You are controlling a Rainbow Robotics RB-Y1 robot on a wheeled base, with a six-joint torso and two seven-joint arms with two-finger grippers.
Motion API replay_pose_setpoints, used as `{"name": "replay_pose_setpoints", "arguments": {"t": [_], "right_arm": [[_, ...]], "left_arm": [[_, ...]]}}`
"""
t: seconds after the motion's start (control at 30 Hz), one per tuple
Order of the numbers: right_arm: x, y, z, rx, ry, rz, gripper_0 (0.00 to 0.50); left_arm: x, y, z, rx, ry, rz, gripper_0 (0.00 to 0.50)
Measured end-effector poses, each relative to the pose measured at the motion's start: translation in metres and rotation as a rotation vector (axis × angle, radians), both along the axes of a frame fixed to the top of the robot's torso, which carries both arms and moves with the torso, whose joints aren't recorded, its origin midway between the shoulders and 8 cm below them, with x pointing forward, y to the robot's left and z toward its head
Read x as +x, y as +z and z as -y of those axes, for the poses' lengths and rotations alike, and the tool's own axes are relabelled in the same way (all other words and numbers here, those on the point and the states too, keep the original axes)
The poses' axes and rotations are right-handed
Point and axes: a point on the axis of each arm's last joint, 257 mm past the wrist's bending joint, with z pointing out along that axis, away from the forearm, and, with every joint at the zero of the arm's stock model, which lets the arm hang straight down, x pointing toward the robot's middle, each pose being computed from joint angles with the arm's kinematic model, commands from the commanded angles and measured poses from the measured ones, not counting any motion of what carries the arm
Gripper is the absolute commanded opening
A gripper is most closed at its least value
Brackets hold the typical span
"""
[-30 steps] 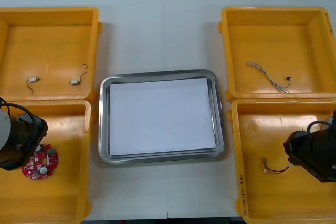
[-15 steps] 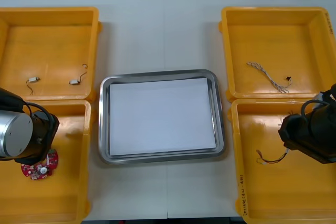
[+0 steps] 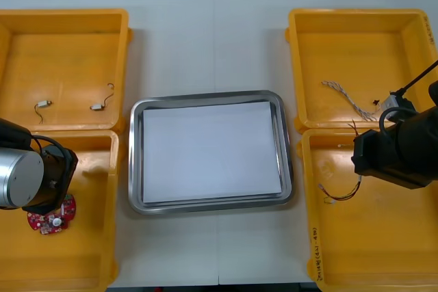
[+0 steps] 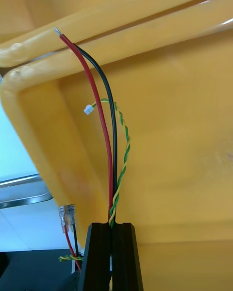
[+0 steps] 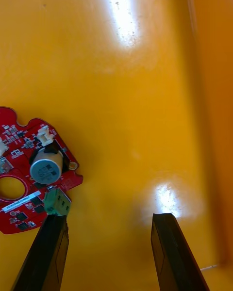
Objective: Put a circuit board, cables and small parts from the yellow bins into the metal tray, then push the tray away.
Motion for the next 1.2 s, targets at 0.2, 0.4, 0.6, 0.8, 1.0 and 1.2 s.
{"name": "replay_pose_setpoints", "arguments": {"t": [0.2, 0.4, 0.6, 0.8, 1.0, 1.2], "right_arm": [[-0.001, 0.004, -0.007, 0.013, 0.024, 0.003, 0.0], [-0.002, 0.007, -0.012, 0.014, 0.044, 0.01, 0.0], [0.002, 0.006, -0.027, -0.026, 0.118, 0.025, 0.0], [0.002, -0.001, -0.039, -0.087, 0.192, 0.032, 0.0], [-0.002, -0.009, -0.046, -0.114, 0.227, 0.022, 0.0], [-0.003, -0.009, -0.053, -0.113, 0.255, 0.024, 0.0]], "left_arm": [[-0.007, -0.007, -0.003, -0.001, 0.006, -0.014, 0.5], [-0.014, -0.014, -0.004, -0.003, 0.011, -0.025, 0.494], [-0.017, -0.018, -0.006, -0.004, 0.013, -0.024, 0.484], [-0.014, -0.017, -0.003, -0.006, 0.004, -0.009, 0.478], [-0.012, -0.018, 0.004, -0.005, -0.014, -0.006, 0.47], [-0.01, -0.018, 0.005, -0.005, -0.017, 0.002, 0.461]]}}
